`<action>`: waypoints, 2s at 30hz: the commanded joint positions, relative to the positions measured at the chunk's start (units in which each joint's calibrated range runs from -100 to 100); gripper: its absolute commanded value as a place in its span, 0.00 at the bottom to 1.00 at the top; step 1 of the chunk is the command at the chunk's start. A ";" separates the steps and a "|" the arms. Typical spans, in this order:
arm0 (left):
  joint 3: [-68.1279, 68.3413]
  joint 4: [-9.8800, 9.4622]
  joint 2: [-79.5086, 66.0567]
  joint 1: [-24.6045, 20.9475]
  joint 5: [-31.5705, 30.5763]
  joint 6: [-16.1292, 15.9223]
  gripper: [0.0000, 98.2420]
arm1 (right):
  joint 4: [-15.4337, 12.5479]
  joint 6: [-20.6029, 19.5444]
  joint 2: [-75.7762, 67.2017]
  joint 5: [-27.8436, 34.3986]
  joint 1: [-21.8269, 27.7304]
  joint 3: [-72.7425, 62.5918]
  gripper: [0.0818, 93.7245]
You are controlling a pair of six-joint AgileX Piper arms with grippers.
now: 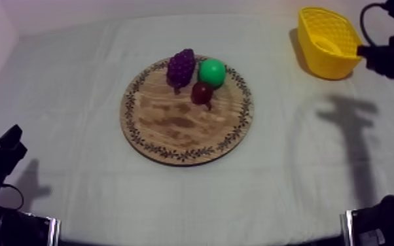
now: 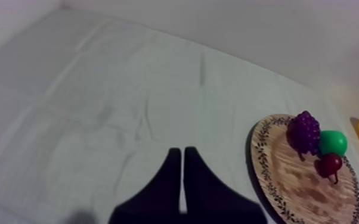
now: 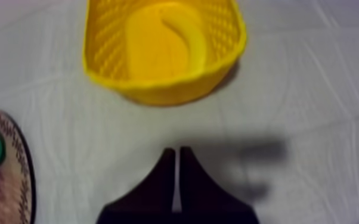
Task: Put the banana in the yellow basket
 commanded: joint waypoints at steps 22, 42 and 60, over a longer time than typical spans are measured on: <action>0.03 -0.01 -0.03 0.00 0.01 -0.01 0.00 | -0.83 3.89 -53.01 12.63 -3.40 33.82 0.00; 0.03 -0.01 -0.03 0.00 0.01 -0.01 0.00 | 0.28 1.28 -70.48 17.57 -2.44 39.13 0.00; 0.03 -0.01 -0.03 0.00 0.01 -0.01 0.00 | 0.02 11.79 -71.16 7.85 -0.30 41.77 0.00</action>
